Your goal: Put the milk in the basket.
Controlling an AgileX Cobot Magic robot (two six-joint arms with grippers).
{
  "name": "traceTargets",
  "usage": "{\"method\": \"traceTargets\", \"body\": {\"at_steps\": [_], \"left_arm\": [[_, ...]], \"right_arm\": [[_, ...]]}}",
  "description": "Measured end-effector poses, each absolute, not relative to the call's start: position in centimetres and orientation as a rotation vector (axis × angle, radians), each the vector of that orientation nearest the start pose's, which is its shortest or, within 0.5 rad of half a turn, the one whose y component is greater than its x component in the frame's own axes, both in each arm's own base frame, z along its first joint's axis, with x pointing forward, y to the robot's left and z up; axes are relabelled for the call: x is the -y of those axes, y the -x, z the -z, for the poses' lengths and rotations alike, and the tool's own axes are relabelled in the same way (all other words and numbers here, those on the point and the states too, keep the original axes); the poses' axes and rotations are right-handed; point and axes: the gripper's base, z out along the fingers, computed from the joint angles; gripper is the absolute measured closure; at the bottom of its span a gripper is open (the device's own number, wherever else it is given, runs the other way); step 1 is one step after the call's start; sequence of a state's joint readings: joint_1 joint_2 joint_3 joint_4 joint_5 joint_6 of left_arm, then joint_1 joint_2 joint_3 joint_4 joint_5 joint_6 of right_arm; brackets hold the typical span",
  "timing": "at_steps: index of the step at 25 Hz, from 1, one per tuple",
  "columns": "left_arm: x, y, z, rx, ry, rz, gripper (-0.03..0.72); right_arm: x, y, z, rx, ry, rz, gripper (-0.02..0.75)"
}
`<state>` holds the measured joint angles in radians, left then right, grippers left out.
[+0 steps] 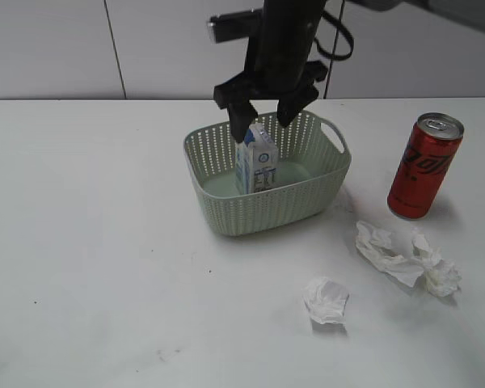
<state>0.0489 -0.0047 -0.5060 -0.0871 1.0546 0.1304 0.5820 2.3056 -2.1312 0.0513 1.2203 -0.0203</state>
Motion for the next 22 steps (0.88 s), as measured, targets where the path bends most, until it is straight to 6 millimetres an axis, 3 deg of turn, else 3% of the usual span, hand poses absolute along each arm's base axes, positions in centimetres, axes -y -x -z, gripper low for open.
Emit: {"method": "traceTargets", "body": {"at_steps": [6, 10, 12, 16, 18, 22], "left_arm": [[0.7, 0.6, -28.0, -2.023, -0.087, -0.009, 0.453], [0.7, 0.6, -28.0, -2.023, -0.087, -0.009, 0.453], [0.7, 0.6, -28.0, -2.023, -0.087, -0.009, 0.453], [0.7, 0.6, -28.0, -2.023, -0.087, -0.009, 0.453], [0.7, 0.6, -28.0, -2.023, -0.087, -0.009, 0.453], [0.7, 0.6, -28.0, -2.023, -0.087, -0.009, 0.453]], "right_arm": [[-23.5, -40.6, -30.4, -2.604, 0.739, -0.125, 0.112], [-18.0, -41.2, -34.9, -2.542, 0.568, -0.111, 0.122], [-14.5, -41.3, -36.3, -2.535, 0.472, -0.083, 0.129], [-7.8, -40.3, -37.3, -2.571, 0.302, 0.022, 0.141], [-5.0, -39.3, -36.7, -2.62, 0.23, 0.061, 0.143], [-1.3, -35.8, -35.9, -2.698, 0.138, 0.106, 0.143]]}}
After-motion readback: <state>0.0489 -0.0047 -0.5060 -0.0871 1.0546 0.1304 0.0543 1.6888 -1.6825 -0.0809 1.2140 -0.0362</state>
